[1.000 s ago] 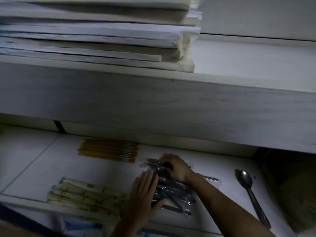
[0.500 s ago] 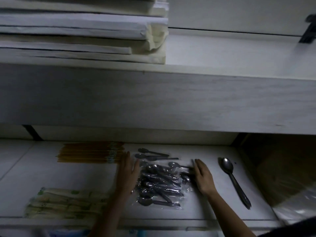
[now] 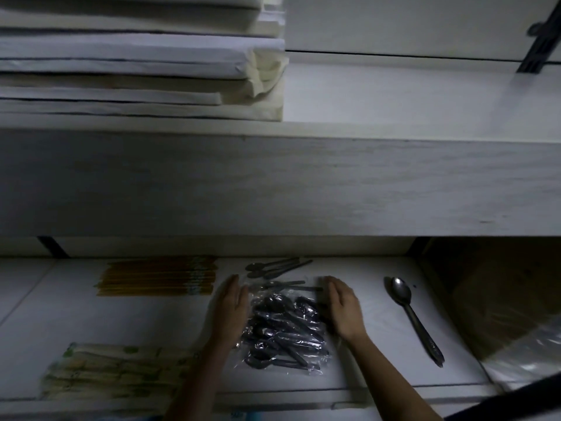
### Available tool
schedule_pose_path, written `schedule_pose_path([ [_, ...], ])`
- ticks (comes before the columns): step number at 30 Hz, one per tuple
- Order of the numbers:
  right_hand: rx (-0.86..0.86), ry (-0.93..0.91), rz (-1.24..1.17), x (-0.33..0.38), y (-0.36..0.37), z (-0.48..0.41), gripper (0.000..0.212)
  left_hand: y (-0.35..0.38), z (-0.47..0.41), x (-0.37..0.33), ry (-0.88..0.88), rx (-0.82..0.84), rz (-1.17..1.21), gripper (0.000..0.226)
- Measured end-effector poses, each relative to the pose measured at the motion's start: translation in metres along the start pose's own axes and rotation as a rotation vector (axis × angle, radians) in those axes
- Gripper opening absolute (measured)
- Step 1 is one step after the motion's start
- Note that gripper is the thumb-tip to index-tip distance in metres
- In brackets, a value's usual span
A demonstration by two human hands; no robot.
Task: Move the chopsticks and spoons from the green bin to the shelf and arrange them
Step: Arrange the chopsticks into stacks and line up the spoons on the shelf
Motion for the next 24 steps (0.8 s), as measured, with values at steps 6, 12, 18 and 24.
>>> schedule_pose_path([
  [6, -0.238, 0.242, -0.242, -0.052, -0.043, 0.037, 0.036, -0.007, 0.021, 0.015, -0.156, -0.037, 0.117, 0.044],
  [12, -0.063, 0.091, -0.237, -0.036, -0.013, 0.029, 0.031, 0.009, 0.037, 0.003, -0.136, 0.015, 0.134, 0.039],
  [18, 0.286, -0.070, -0.067, -0.007, 0.018, 0.019, 0.028, 0.018, 0.032, -0.002, -0.125, 0.072, 0.154, 0.045],
  [24, 0.167, -0.164, 0.232, -0.012, 0.003, 0.017, 0.025, 0.003, 0.037, 0.004, -0.087, -0.027, 0.136, 0.041],
])
Point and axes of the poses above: each hand's wrist, its own z-axis away from the middle knuckle, its own y-axis out of the palm, x = y × z, the point moved 7 cm from there along -z, towards the middle knuckle, and after that the axes turned 1 degree about -y, right-handed, at the moved point
